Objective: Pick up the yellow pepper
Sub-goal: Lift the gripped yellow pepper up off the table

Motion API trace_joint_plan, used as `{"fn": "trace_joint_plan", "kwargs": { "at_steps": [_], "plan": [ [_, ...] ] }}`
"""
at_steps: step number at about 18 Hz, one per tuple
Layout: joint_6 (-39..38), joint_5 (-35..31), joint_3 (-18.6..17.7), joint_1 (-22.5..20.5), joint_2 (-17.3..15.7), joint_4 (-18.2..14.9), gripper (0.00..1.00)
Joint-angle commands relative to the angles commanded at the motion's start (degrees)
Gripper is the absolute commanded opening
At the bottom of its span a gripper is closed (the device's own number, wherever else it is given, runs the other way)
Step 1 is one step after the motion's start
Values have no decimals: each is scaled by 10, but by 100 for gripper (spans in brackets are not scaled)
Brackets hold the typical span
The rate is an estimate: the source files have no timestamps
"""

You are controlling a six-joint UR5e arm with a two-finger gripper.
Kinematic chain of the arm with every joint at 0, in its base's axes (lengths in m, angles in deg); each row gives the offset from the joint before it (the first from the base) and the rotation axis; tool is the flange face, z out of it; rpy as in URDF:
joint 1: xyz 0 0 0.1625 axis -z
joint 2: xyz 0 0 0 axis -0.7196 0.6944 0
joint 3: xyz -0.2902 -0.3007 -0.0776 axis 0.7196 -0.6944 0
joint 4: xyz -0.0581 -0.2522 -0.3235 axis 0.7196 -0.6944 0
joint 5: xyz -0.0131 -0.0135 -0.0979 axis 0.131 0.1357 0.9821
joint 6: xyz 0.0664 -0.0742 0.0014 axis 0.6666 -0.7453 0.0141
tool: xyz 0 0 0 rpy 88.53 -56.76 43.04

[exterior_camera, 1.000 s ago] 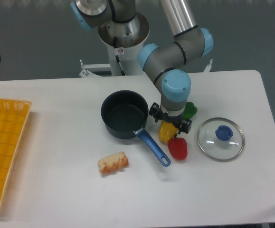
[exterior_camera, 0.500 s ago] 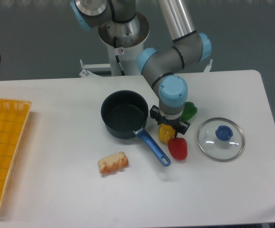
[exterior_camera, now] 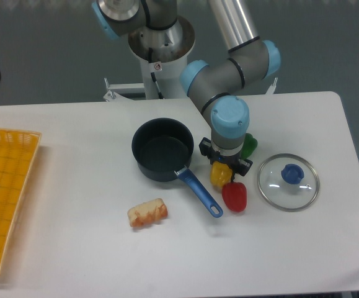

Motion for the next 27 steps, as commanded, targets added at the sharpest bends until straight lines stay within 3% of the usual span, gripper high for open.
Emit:
{"fn": "trace_joint_plan", "kwargs": {
  "at_steps": [3, 9, 27],
  "plan": [
    [0, 3, 39, 0, -12, -44, 58],
    [33, 18, 81, -2, -23, -51, 58],
    [52, 26, 97, -5, -27, -51, 58]
  ]
}}
